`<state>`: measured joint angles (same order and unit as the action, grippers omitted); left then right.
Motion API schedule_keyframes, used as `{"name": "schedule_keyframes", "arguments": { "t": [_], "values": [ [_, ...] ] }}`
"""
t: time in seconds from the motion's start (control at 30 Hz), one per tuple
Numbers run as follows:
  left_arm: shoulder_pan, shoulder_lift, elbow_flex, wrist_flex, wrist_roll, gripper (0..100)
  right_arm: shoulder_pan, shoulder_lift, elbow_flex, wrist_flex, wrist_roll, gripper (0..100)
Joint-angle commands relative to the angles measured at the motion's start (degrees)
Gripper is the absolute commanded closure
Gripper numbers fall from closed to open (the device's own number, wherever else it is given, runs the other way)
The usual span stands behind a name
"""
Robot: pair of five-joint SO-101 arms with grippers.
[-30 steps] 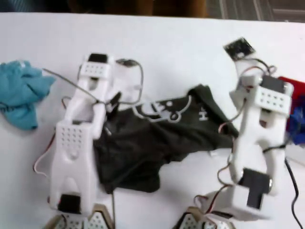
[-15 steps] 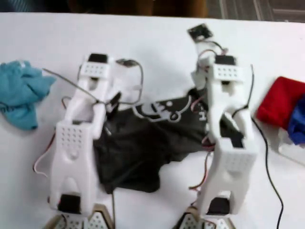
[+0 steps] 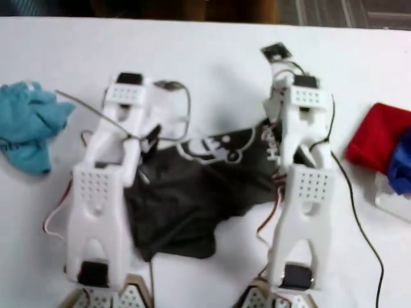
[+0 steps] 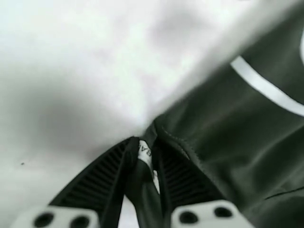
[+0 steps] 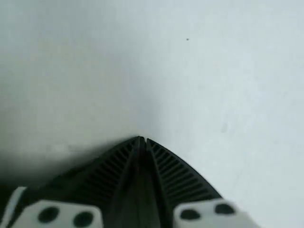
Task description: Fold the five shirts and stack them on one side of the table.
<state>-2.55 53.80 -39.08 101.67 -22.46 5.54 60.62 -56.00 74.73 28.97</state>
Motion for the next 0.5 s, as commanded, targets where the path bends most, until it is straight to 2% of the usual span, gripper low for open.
{"name": "schedule_keyframes", "arguments": {
  "t": [0.0,0.33,0.47],
  "values": [
    [-3.69,0.44,0.92,0.53,0.79,97,4.79,3.3,-10.46,3.21,-0.09,97.9],
    [-3.87,0.53,1.01,-0.18,0.88,97,2.42,3.91,-35.96,19.47,-0.09,97.9],
    [-3.87,0.53,1.01,-0.18,0.88,97,-0.84,3.38,-39.47,24.84,-0.26,97.9]
  ]
}}
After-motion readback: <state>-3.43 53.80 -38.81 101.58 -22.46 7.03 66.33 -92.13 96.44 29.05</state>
